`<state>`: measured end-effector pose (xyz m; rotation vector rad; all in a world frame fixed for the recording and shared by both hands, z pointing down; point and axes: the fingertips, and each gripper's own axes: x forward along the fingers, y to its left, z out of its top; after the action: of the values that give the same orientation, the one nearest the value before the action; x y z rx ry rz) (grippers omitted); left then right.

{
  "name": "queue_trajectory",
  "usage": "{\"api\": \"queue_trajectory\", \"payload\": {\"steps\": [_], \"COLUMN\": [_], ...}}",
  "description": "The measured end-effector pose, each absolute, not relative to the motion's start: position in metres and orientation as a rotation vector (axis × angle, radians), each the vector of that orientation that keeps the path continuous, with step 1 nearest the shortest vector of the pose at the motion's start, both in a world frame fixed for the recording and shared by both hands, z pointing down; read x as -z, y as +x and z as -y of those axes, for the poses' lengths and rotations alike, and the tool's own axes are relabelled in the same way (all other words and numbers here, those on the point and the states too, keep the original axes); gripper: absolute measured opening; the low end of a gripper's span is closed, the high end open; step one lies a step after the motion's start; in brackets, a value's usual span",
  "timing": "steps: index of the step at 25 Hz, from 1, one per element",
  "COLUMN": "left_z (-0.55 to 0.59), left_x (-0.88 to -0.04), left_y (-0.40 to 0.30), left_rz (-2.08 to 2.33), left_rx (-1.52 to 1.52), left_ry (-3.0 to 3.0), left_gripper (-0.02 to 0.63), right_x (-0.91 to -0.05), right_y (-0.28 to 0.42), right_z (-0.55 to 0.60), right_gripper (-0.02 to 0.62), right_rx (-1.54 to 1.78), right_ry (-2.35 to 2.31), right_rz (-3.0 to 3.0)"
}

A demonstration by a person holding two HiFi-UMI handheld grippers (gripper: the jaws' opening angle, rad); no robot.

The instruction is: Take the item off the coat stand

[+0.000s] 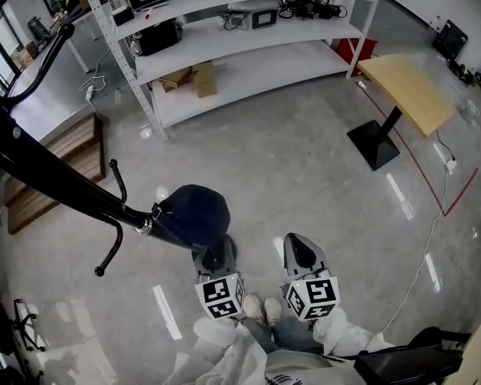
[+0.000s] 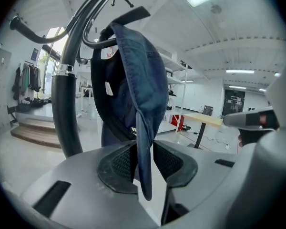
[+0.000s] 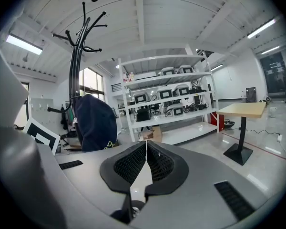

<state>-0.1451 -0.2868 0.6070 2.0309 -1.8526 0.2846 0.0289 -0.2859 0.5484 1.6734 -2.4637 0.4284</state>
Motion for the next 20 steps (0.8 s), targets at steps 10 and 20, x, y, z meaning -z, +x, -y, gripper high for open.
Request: {"api": "queue_trajectory", "payload": {"steps": [10, 20], "left_z": [0.2851, 0.2797], "left_x": [-0.606, -0.5993], "left_y": [-0.1524, -0.1484], "left_rz": [1.911, 1.927], "left_rx": [-0.316, -0.34], "left_ry": [2.004, 2.053], "left_gripper": [0.041, 0.032], "right_x": [-0.549, -0.5481], "right_y": [0.0292, 0.0342], "right_z": [0.2853, 0.2808], "right_gripper": [0.015, 0.015], "right_rx": [-0.442, -0.447], "right_ry": [1.688, 1.719], "right_rz": [2.457, 2.446]}}
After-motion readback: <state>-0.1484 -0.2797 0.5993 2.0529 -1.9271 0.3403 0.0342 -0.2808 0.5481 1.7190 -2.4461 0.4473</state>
